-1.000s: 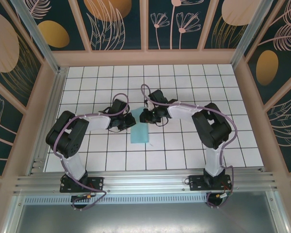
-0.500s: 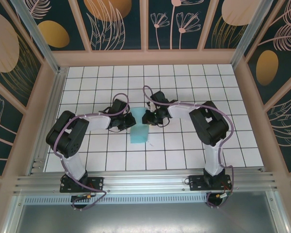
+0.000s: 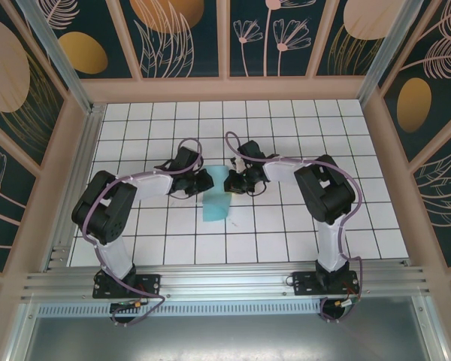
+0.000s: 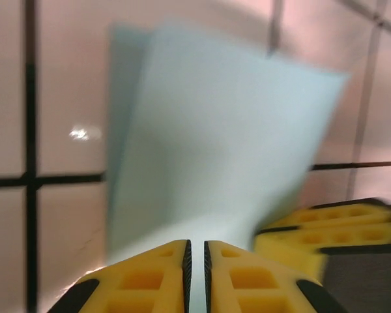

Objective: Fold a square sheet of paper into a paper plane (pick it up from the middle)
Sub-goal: First fold in half a square sheet of paper at the center of the table.

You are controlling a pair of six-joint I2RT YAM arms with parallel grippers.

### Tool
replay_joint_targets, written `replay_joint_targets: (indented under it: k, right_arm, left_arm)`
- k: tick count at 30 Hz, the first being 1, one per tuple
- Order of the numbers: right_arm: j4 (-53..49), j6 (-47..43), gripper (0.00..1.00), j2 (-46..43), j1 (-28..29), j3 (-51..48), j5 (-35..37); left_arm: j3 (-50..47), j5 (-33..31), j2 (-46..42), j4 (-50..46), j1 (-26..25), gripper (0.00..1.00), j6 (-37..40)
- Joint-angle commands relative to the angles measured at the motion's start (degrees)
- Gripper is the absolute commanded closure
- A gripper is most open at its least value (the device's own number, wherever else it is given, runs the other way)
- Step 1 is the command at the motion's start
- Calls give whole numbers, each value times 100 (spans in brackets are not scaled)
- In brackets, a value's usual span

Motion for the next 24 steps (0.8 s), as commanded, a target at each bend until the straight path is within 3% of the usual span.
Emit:
replay_joint_targets:
  k: [1,8,13,24]
  right_arm:
    - [-590,-283,90,345,-54,-106,193]
    - [-553,-301,90,401,-54,-97,174]
    - [-545,-301,90,400,-54,-99,149]
    - [-545,-325,90,432,-63,-62,95]
  left_arm:
    - [514,189,-108,-27,3,83,284]
    - [1098,65,706,-280,-1,85,379]
    - [1085,144,991,-271,-2,87,336]
    - [1009,-302,1337,-551,12,89,484]
